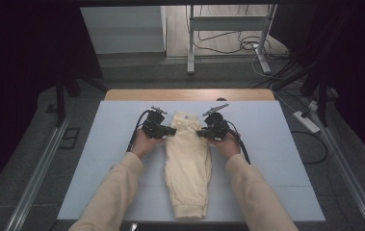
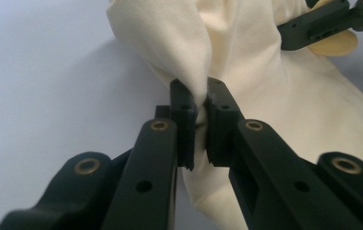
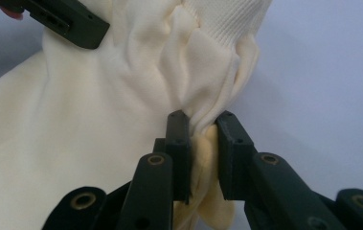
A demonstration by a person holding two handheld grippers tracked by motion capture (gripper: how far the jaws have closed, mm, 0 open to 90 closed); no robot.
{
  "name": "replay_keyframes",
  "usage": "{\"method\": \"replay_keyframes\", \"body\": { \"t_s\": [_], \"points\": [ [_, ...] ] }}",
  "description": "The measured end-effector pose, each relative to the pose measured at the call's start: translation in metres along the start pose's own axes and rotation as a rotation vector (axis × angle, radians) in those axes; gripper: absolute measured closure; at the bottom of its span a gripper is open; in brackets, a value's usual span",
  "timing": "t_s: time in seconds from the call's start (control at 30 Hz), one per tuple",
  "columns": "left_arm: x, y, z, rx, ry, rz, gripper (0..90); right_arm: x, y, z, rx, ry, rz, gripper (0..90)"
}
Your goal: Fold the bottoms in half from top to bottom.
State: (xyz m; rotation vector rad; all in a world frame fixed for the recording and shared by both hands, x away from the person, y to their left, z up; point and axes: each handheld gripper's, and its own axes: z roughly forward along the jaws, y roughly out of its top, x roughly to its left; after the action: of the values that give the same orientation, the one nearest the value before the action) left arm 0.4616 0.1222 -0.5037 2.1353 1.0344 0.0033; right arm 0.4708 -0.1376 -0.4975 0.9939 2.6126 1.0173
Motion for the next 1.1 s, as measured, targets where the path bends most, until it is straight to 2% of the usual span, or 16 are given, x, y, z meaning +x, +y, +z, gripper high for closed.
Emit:
{"method": "replay_keyframes", "body": {
  "t_s": [0.2,0.3,0.57,0.9,1.0,1.1],
  "points": [
    [-0.01,0.014,-0.019,-0.066,0.001,0.046,83.0,0.002,0.01,-0.022,-0.056,-0.032,-0.023,76.7],
    [-0.013,0.016,-0.022,-0.089,0.002,0.057,83.1,0.003,0.013,-0.032,-0.079,-0.048,-0.033,76.6],
    [-0.014,0.018,-0.022,-0.107,0.004,0.063,83.1,0.004,0.014,-0.037,-0.084,-0.066,-0.056,76.6],
    [-0.013,0.022,-0.026,-0.115,-0.003,0.067,83.2,0.002,0.017,-0.038,-0.09,-0.062,-0.053,76.6],
    [-0.014,0.033,-0.036,-0.126,0.002,0.082,83.2,-0.001,0.024,-0.045,-0.107,-0.059,-0.047,76.7],
    [-0.019,0.046,-0.052,-0.171,0.013,0.107,83.2,0.0,0.039,-0.061,-0.142,-0.088,-0.072,76.7]
  ]
}}
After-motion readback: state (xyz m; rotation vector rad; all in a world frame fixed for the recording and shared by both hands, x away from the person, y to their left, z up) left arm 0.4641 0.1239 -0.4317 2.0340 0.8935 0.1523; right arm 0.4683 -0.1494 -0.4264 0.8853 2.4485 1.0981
